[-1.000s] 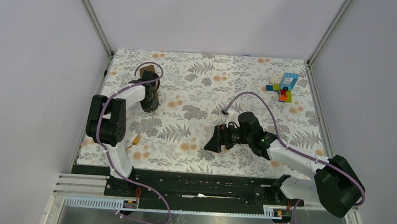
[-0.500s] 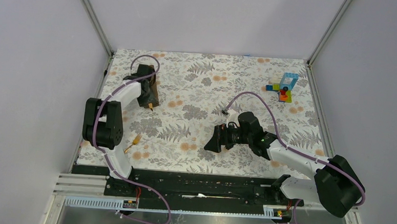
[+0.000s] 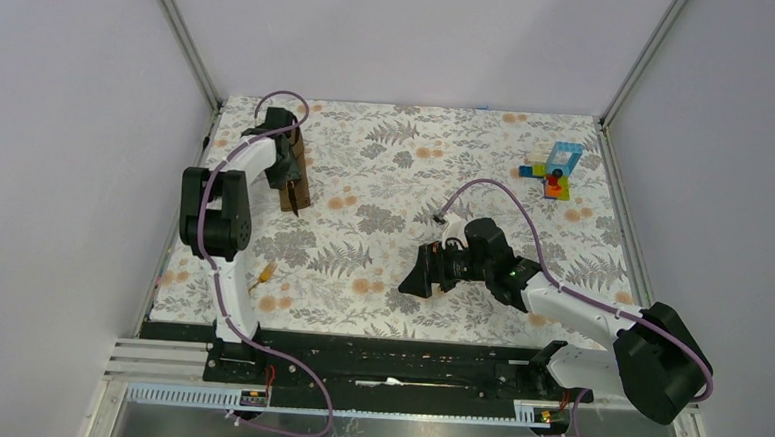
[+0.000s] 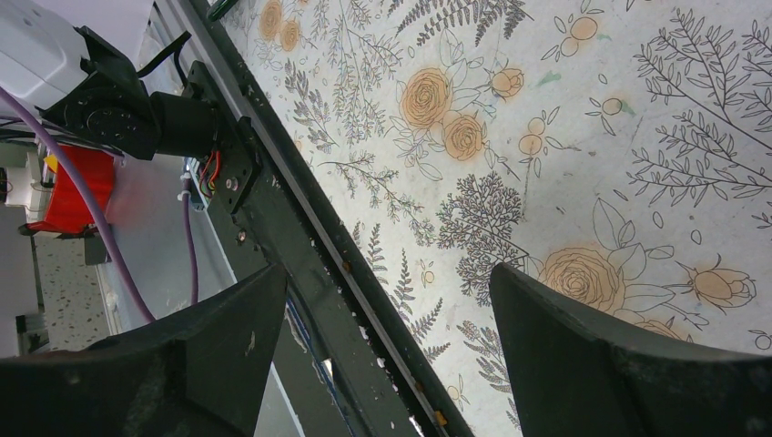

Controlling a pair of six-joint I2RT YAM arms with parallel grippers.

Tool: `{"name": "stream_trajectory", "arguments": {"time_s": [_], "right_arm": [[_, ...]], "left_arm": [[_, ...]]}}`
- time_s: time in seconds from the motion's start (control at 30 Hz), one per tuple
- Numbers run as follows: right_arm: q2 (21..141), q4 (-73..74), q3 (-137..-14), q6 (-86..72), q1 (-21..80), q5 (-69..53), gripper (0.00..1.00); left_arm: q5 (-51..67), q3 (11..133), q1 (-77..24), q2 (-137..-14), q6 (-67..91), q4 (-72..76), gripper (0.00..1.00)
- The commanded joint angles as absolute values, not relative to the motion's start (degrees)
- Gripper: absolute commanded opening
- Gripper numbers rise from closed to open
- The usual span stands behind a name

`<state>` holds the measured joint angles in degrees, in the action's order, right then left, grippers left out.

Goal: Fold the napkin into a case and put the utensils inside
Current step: Insert the knife at the center of the board.

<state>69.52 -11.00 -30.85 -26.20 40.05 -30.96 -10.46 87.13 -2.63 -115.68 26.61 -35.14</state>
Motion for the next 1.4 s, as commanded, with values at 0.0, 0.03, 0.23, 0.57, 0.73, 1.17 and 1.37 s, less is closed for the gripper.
{"name": "stream_trajectory", "arguments": {"time_s": [0.0,0.03,0.23,0.57,0.73,1.17,1.37], "right_arm": [[68.7,-11.3,-31.5,-25.9,39.6,-30.5,0.89],[68.7,-11.3,-31.5,-25.9,39.7,-30.4,0.89],[68.7,-11.2,-31.5,-26.1,39.7,-30.4,0.89],[68.4,-11.2,-31.6,-26.0,39.6,-30.3,0.89],[68.6,-11.2,-31.5,-26.0,39.6,-30.4,0.89],[68.9,-11.3,-31.4,-26.0,39.6,-30.5,0.9],[68.8,-11.2,-31.3,-26.0,39.7,-30.5,0.9]], "left_arm": [[-10.6,91.9,-2.1,-117.8,24.6,-35.4,0.4],[-10.7,92.1,-2.1,-118.4,24.4,-35.5,0.4],[-9.9,93.1,-2.0,-121.2,23.9,-34.8,0.38],[-11.1,94.0,-2.1,-121.1,23.4,-34.0,0.27],[-11.6,91.6,-2.1,-117.3,23.3,-31.7,0.12],[-13.6,91.2,-2.0,-114.1,21.9,-29.8,0.03],[-13.8,94.0,-2.0,-117.4,21.6,-30.5,0.02]]}}
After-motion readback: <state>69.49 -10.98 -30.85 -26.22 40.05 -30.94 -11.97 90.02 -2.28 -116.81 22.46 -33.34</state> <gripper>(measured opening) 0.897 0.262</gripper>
